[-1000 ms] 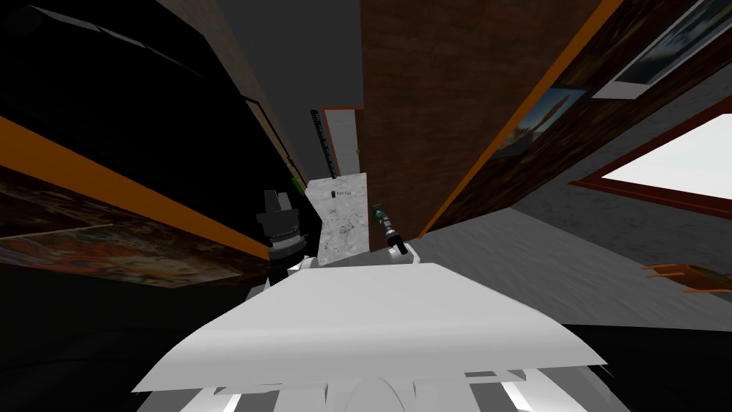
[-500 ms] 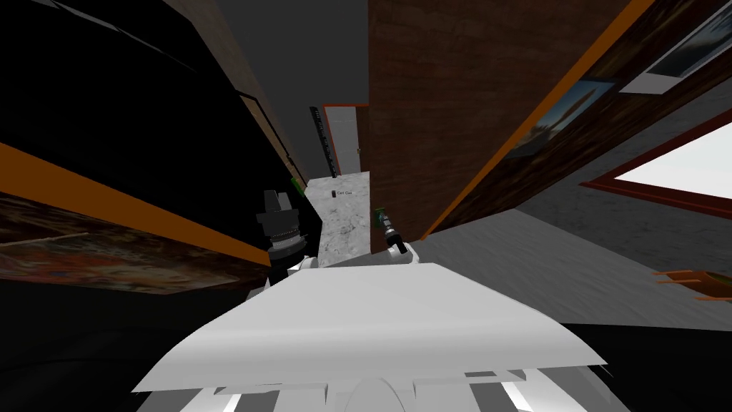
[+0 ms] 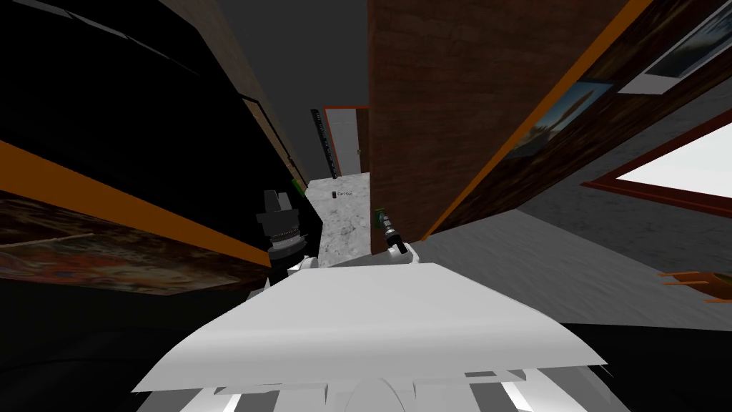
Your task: Push the door open
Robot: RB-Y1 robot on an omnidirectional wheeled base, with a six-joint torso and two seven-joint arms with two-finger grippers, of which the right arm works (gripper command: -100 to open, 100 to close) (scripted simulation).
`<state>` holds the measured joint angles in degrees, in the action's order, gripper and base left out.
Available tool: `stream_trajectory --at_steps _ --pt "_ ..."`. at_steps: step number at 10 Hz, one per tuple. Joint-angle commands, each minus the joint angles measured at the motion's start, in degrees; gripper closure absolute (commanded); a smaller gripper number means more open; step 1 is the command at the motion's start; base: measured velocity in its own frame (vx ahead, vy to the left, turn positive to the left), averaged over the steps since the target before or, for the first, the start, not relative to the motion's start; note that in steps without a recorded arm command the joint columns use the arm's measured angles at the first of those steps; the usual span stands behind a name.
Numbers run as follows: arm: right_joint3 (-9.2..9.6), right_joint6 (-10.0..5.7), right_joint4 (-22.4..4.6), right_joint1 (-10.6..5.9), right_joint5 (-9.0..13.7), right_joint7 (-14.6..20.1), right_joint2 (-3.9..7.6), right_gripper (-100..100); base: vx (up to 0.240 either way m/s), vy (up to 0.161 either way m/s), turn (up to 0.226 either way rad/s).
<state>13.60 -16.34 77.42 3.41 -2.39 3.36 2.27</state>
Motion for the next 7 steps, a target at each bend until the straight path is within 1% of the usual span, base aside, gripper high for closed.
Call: stream_trajectory --at_steps 1,3,5,6,7 --pt "-0.81 -0.17 0.22 -0.23 0.07 -0.17 0.32 100 0.158 0.069 -0.035" --pt "-1.91 -0.14 -0.07 -0.48 0.21 -0.39 0.66 100 0.163 0.092 -0.044" --pt "-3.37 -0.11 -0.44 -0.82 0.39 -0.68 0.98 100 0.210 0.109 -0.064" --pt "-3.79 -0.10 -0.55 -0.92 0.44 -0.77 1.05 100 0.181 0.091 -0.048" --pt "-4.62 -0.09 -0.76 -1.11 0.54 -0.93 1.17 100 0.130 0.106 -0.066"
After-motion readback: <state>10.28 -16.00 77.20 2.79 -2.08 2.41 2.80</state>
